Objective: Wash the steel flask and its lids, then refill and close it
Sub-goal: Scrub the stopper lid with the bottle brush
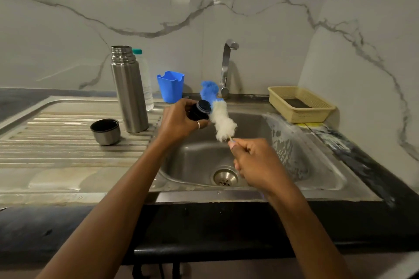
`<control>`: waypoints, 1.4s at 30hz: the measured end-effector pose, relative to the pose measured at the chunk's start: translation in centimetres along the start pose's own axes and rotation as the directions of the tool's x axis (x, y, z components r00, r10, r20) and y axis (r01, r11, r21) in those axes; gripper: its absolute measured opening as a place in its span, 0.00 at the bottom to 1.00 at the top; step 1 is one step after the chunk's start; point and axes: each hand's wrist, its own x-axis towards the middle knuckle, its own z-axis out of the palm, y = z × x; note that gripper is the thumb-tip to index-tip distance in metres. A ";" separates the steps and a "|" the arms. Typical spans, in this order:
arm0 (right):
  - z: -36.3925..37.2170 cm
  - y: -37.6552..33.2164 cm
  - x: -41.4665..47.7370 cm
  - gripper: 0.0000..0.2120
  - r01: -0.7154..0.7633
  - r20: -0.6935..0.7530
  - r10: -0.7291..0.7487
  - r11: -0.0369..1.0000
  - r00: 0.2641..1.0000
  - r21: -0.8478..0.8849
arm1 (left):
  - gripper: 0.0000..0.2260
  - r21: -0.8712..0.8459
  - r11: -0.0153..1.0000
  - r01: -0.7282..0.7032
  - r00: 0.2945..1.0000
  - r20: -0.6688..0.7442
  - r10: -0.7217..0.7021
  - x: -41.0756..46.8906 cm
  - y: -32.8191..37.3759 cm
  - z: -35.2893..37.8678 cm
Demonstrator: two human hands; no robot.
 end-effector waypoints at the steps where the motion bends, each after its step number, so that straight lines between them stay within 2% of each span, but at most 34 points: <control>1: -0.1 -0.3 0.5 0.17 -0.011 -0.003 0.011 1.000 1.000 0.021 | 0.29 0.003 1.000 -0.011 1.000 0.002 0.011 0.0 0.2 0.1; 3: 0.1 -0.3 0.0 0.16 -0.015 0.018 0.014 0.999 1.000 0.048 | 0.29 0.017 1.000 -0.025 1.000 -0.015 0.026 0.1 0.3 -0.3; 6: 0.7 0.2 -2.8 0.19 -0.003 0.092 -0.001 0.999 0.996 0.040 | 0.28 0.022 0.999 -0.032 0.998 -0.048 0.033 0.2 0.0 -1.0; 10: 0.1 0.1 -0.7 0.17 -0.040 -0.005 0.041 0.997 0.999 0.071 | 0.27 0.035 0.998 -0.053 0.998 -0.022 0.054 -0.3 0.6 -0.5; 16: 0.7 0.9 -2.6 0.19 -0.010 0.062 0.007 0.998 0.998 0.057 | 0.25 0.065 0.995 -0.078 0.997 0.002 0.078 -0.5 0.5 -1.2; 18: 0.2 1.7 -3.4 0.19 0.006 0.036 -0.008 0.998 0.999 0.061 | 0.22 0.096 0.992 -0.079 0.997 0.009 0.078 -0.6 0.3 -1.3; 20: -0.4 2.1 -3.6 0.18 0.065 -0.049 -0.069 0.995 0.996 -0.079 | 0.17 0.141 0.989 -0.051 0.999 0.022 0.048 -0.4 0.0 -0.9; 23: -0.4 2.1 -3.8 0.12 0.154 -0.188 -0.234 0.920 0.954 -0.361 | 0.14 0.226 0.974 -0.016 0.999 0.038 0.008 -0.3 -0.5 -0.3; 25: 0.4 1.4 -4.0 0.12 0.172 -0.164 -0.273 0.873 0.948 -0.456 | 0.15 0.248 0.969 0.010 0.999 0.039 -0.021 -0.2 -0.7 -0.2; 27: 1.3 1.1 -4.0 0.17 0.170 -0.090 -0.255 0.827 0.963 -0.536 | 0.15 0.240 0.970 0.038 0.997 0.054 -0.053 0.0 -0.9 -0.2; 30: 2.1 1.2 -4.1 0.21 0.166 -0.035 -0.231 0.788 0.972 -0.593 | 0.17 0.164 0.985 0.059 0.994 0.083 -0.073 0.3 -1.2 -0.4; 35: 2.5 0.7 -2.9 0.25 0.157 -0.020 -0.243 0.685 0.970 -0.711 | 0.09 -0.011 0.996 0.083 0.986 0.144 -0.081 0.2 -0.4 -0.5; 39: 2.0 0.5 -2.8 0.29 0.147 -0.003 -0.230 0.633 0.973 -0.760 | 0.19 -0.110 0.981 0.158 0.983 0.110 -0.146 0.3 -0.2 -1.3; 42: 2.1 0.9 -4.6 0.28 0.182 0.030 -0.239 0.643 0.971 -0.744 | 0.24 -0.080 0.982 0.169 0.982 0.094 -0.161 0.3 -0.7 -1.8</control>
